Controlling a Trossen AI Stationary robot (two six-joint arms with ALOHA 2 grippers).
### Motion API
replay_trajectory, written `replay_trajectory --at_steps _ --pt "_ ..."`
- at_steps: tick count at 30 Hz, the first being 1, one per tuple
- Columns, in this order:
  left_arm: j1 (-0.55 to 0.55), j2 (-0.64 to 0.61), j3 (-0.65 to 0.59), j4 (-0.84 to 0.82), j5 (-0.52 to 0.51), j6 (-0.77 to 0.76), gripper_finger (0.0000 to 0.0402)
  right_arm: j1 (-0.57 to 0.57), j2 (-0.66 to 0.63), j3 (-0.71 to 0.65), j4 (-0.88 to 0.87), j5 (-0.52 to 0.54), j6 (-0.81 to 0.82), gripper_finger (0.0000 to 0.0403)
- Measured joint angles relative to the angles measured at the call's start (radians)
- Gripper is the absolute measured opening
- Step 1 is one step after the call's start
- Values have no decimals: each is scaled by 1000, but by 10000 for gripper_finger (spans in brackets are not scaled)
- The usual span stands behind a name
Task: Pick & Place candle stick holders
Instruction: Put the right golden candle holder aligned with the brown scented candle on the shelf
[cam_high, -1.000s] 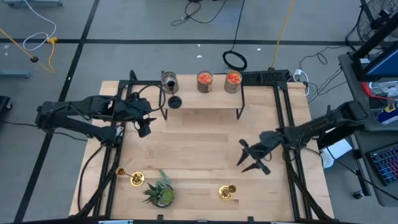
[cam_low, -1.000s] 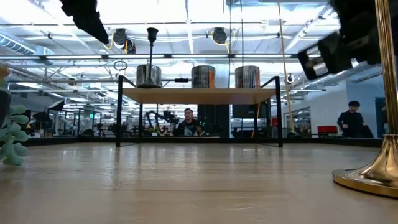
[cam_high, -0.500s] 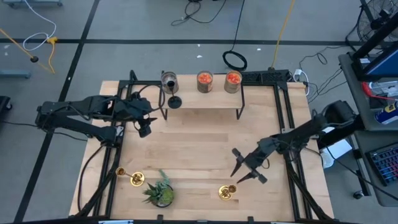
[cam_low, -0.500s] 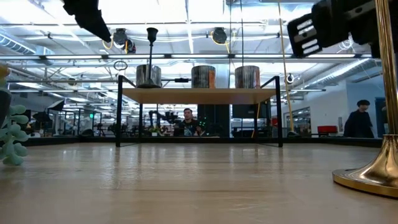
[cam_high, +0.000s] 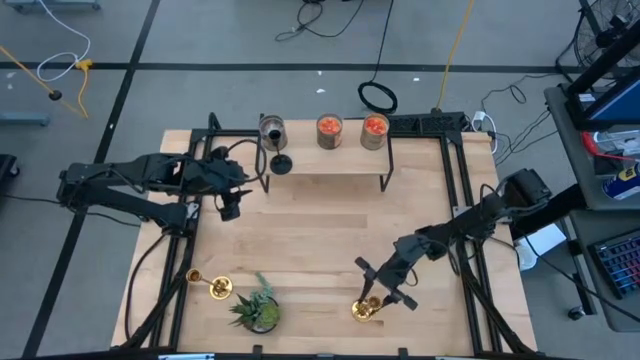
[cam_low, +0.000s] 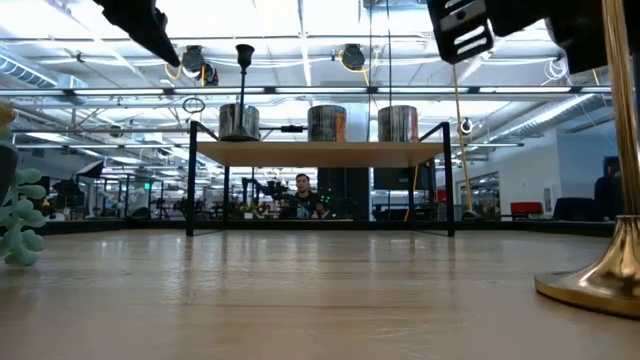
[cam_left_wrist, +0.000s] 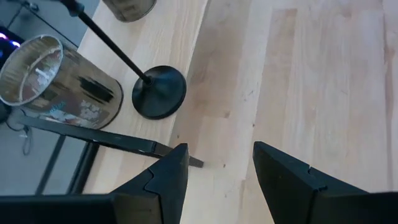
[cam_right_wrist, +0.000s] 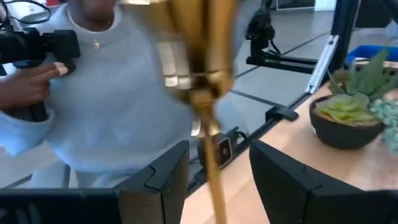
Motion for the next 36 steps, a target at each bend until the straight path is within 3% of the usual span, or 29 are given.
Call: replay_trajectory --at_steps 7,16,21,27,31,36 --pt "1 0 0 37 -41 84 189 39 0 0 16 119 -9 141" --pt "1 0 0 107 -78 98 189 39 0 0 15 99 -11 14" --pt "2 0 0 121 -79 108 189 27 -15 -1 51 97 23 22" --pt "2 0 0 155 -79 109 189 -56 -137 -1 -7 107 2 12" --pt "2 0 0 193 -78 100 189 -155 -241 25 -49 197 -50 8" --pt "2 1 0 256 -51 68 189 -321 -358 158 -225 356 -13 13"
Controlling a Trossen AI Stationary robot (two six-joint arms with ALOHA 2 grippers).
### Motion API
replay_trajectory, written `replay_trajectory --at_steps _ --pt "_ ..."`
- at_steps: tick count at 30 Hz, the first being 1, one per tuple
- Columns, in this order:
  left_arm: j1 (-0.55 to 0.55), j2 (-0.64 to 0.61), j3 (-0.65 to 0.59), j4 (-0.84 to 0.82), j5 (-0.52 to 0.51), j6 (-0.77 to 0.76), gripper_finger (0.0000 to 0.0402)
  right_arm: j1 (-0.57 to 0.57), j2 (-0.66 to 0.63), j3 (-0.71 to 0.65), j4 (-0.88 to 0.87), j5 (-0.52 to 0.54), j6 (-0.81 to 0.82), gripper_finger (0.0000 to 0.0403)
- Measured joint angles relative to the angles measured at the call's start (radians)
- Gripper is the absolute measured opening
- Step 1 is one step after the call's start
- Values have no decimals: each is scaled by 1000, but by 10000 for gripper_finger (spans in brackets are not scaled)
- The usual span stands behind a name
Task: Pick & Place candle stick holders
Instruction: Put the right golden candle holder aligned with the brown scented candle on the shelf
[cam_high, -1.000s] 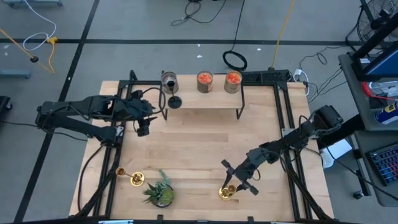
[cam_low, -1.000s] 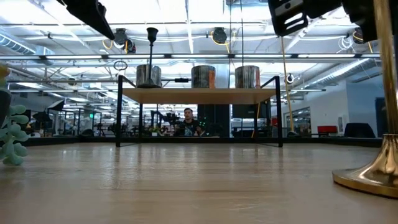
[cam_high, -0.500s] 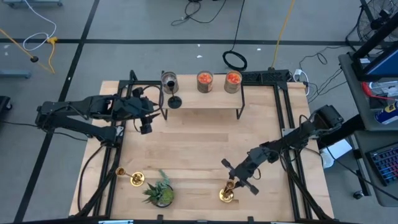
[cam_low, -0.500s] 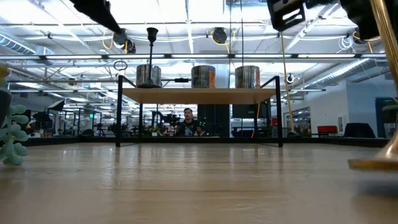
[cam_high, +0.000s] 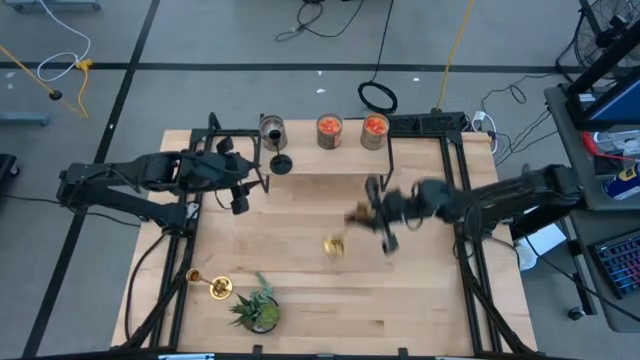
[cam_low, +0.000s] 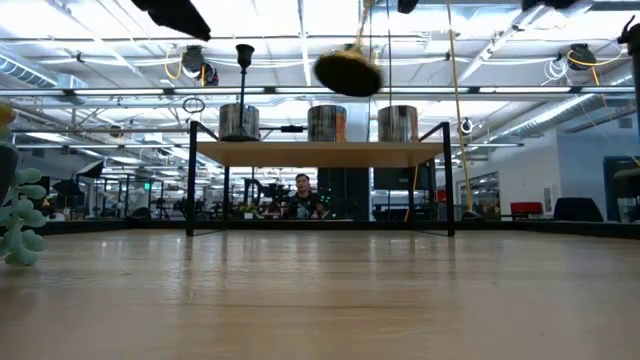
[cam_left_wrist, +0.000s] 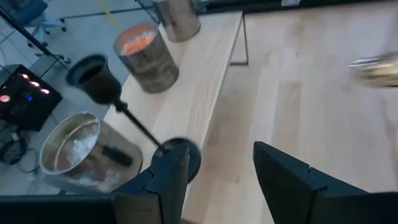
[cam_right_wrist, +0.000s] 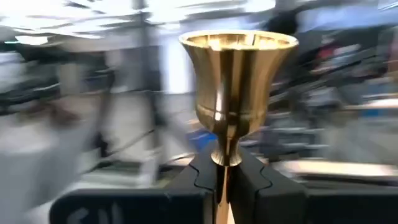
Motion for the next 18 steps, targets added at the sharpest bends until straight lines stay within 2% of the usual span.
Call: replay_trajectory --at_steps 3,6,9,18 --pt "0 0 0 26 7 -11 189 -121 -44 127 -300 21 -79 11" --pt "0 0 0 24 7 -8 189 -227 -43 233 -526 115 -83 8" --pt "0 0 0 17 7 -11 189 -319 -37 281 -583 166 -102 11" --pt "0 0 0 14 9 -57 189 -540 -36 286 -634 166 -54 10"
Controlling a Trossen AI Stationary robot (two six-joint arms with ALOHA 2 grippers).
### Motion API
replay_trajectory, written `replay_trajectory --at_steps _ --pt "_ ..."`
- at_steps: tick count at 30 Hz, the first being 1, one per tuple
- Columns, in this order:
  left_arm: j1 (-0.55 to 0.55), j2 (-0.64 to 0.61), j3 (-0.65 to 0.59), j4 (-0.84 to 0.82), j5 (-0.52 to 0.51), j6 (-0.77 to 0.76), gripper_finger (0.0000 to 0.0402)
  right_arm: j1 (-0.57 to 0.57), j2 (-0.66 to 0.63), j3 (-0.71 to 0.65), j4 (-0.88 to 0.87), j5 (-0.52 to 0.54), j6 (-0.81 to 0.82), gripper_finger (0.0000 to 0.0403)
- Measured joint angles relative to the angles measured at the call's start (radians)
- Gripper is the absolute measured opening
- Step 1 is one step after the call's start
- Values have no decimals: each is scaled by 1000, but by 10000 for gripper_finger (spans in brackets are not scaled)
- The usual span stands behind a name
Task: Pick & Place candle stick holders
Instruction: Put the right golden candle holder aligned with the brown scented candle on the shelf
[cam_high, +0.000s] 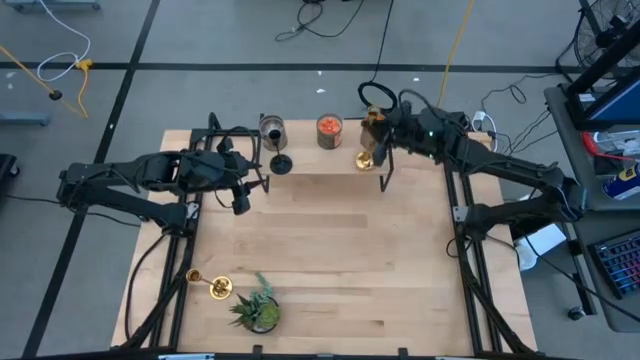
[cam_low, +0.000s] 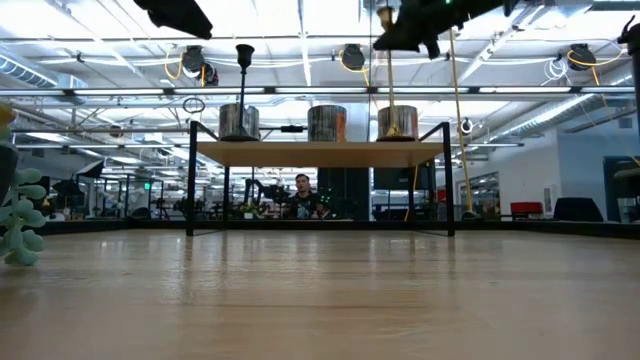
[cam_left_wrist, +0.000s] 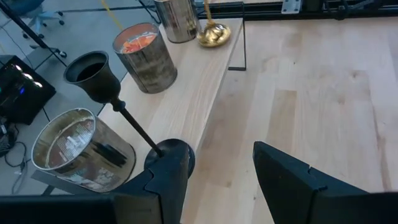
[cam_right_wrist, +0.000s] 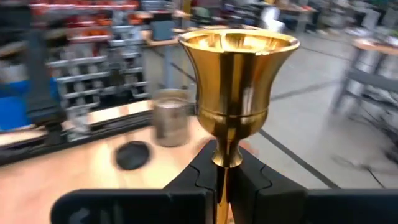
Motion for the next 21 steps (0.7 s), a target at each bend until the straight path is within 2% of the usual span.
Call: replay_trajectory --at_steps 5,13,21 --pt "0 0 0 -13 1 -19 189 -59 0 0 -13 -7 35 14" --pt "0 0 0 -22 1 -59 189 -59 -3 4 -92 -8 42 14" --pt "0 0 0 -34 1 -85 189 -59 -7 0 -136 -8 12 51"
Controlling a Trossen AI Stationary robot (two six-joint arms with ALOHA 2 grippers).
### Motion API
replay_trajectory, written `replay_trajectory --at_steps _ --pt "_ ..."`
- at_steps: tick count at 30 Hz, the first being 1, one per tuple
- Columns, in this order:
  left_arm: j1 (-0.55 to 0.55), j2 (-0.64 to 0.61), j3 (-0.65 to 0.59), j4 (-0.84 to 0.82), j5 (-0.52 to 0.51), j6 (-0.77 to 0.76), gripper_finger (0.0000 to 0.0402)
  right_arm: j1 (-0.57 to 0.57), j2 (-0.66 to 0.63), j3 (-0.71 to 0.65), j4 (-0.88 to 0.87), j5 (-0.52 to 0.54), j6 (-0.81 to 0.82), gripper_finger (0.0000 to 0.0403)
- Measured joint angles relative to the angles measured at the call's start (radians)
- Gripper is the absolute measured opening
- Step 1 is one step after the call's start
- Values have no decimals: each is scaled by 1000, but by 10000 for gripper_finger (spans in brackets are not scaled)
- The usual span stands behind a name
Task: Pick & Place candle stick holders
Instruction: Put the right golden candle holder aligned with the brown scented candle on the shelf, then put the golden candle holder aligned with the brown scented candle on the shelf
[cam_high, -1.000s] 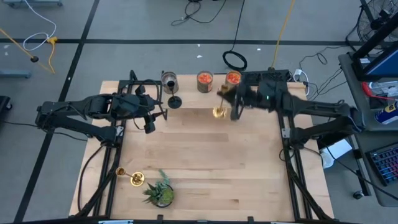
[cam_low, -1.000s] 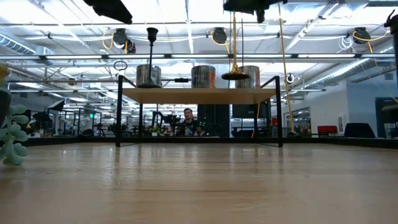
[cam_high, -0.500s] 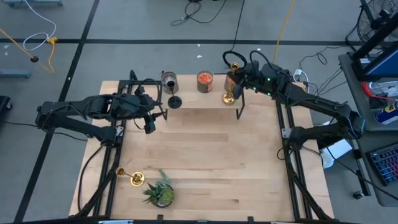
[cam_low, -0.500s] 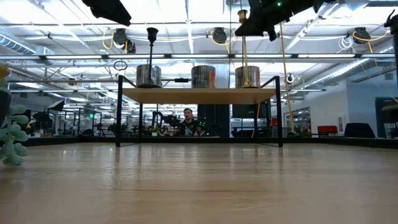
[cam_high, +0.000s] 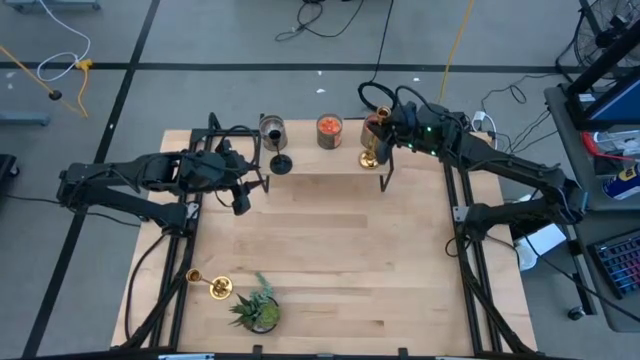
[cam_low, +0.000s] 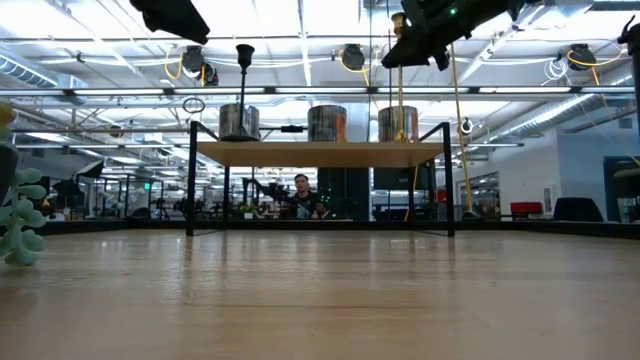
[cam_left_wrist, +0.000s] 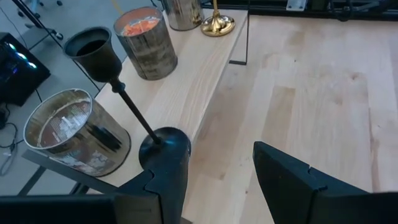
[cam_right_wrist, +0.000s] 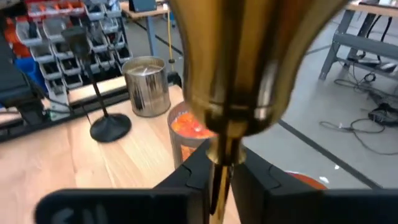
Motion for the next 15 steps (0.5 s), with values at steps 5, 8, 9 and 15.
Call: replay_trajectory --at_steps 5,8,9,15 --pt "0 0 0 -8 0 -16 189 0 1 0 -30 1 -43 96" --pt "-7 0 0 -34 0 -17 189 0 -14 0 -41 2 -80 125" --pt "-11 0 0 -51 0 -11 189 0 -21 0 -52 2 -83 134" --pt "-52 0 0 -138 0 -63 189 0 -89 0 -177 3 -86 181"
